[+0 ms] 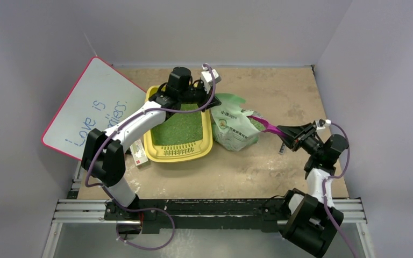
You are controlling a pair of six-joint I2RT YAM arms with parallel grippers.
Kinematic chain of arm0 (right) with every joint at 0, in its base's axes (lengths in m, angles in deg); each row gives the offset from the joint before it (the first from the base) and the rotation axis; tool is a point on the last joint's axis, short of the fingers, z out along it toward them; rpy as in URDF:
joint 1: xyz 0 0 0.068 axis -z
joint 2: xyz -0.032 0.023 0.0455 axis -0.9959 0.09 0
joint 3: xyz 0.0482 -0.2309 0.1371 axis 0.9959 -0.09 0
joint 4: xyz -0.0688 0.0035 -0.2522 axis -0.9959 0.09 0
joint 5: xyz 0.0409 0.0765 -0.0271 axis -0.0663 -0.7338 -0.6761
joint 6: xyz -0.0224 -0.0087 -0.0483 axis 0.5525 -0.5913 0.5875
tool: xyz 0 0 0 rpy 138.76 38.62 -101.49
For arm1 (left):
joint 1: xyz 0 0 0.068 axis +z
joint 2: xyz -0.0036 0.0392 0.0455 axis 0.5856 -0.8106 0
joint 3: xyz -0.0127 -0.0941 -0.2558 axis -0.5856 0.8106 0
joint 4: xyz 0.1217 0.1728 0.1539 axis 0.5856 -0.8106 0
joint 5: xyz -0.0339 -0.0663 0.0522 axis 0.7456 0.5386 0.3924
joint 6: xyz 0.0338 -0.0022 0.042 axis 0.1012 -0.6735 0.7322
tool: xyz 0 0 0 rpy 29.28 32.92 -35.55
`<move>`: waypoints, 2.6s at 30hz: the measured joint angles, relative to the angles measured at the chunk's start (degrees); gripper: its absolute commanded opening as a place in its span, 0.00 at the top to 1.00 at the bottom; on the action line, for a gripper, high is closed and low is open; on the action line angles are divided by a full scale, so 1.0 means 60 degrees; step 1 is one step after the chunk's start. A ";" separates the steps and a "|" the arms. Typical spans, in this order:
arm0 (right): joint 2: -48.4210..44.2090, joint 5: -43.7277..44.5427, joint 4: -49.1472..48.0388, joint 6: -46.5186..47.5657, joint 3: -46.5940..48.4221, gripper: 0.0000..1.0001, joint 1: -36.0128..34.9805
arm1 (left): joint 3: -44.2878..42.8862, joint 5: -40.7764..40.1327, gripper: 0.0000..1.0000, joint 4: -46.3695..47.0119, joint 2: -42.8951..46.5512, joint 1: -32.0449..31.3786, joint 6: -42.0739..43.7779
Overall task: Fill the litter box with clean litter
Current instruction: 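Scoop the cat litter from the cat litter bag.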
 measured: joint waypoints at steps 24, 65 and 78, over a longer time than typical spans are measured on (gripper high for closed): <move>-0.0233 0.0044 0.1559 0.1326 0.0940 1.00 -0.0364 | 0.0000 -0.0051 1.00 -0.0007 0.0000 0.0000 -0.0018; -0.0535 0.0080 0.7144 0.4809 0.3158 1.00 0.0765 | 0.0127 -0.0812 1.00 -0.0029 0.0000 -0.0069 0.0011; -0.0557 -0.0007 0.6364 0.4065 0.3115 1.00 0.0805 | 0.0288 -0.1300 1.00 0.0011 -0.0004 -0.0066 0.0011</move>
